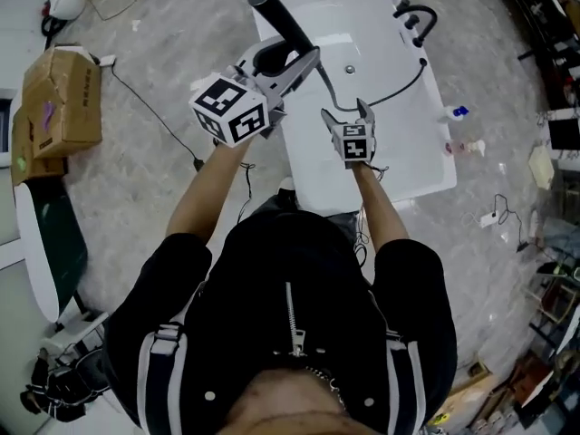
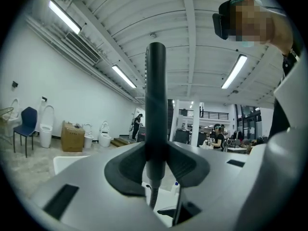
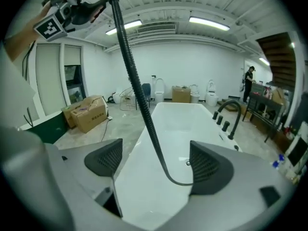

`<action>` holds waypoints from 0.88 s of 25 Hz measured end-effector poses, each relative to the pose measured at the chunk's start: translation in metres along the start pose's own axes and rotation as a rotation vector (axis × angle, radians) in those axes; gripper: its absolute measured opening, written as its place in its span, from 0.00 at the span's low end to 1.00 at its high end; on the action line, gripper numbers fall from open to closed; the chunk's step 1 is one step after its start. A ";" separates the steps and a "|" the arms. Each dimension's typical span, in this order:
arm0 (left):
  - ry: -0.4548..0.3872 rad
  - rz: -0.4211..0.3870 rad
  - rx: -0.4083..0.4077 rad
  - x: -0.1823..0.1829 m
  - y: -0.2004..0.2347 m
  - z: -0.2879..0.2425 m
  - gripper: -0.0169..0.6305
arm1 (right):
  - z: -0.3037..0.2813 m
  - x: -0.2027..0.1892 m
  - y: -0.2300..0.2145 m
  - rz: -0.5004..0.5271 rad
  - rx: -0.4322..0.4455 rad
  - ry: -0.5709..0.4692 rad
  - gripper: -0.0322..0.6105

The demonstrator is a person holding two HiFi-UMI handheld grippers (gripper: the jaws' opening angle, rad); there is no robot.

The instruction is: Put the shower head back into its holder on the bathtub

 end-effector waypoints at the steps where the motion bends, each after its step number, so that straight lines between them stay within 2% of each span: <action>1: -0.006 0.007 0.018 0.002 0.001 0.002 0.25 | -0.008 0.003 -0.001 0.013 0.013 0.001 0.74; 4: -0.034 0.033 0.068 0.012 0.007 0.011 0.25 | -0.032 0.018 -0.003 0.037 0.041 -0.016 0.72; 8: -0.069 0.058 0.127 0.031 0.019 0.035 0.25 | -0.058 0.042 -0.009 -0.006 0.044 -0.054 0.69; 10: -0.085 0.063 0.161 0.042 0.027 0.050 0.25 | -0.066 0.051 -0.016 -0.017 0.025 -0.072 0.68; 13: -0.116 0.071 0.217 0.054 0.043 0.074 0.25 | -0.071 0.065 -0.032 -0.016 -0.015 -0.099 0.61; 17: -0.169 0.144 0.273 0.062 0.070 0.107 0.25 | -0.082 0.082 -0.053 -0.026 -0.038 -0.119 0.58; 22: -0.222 0.206 0.341 0.068 0.100 0.152 0.25 | -0.090 0.096 -0.089 -0.089 -0.111 -0.150 0.51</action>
Point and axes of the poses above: the fingertips, and each gripper's own axes: z backward along the fingers, y to its left, x out of its top, the point moved 1 cm from there along z, backward along the fingers, and after that the axes turned 7 degrees about x, right-handed, at the moved point
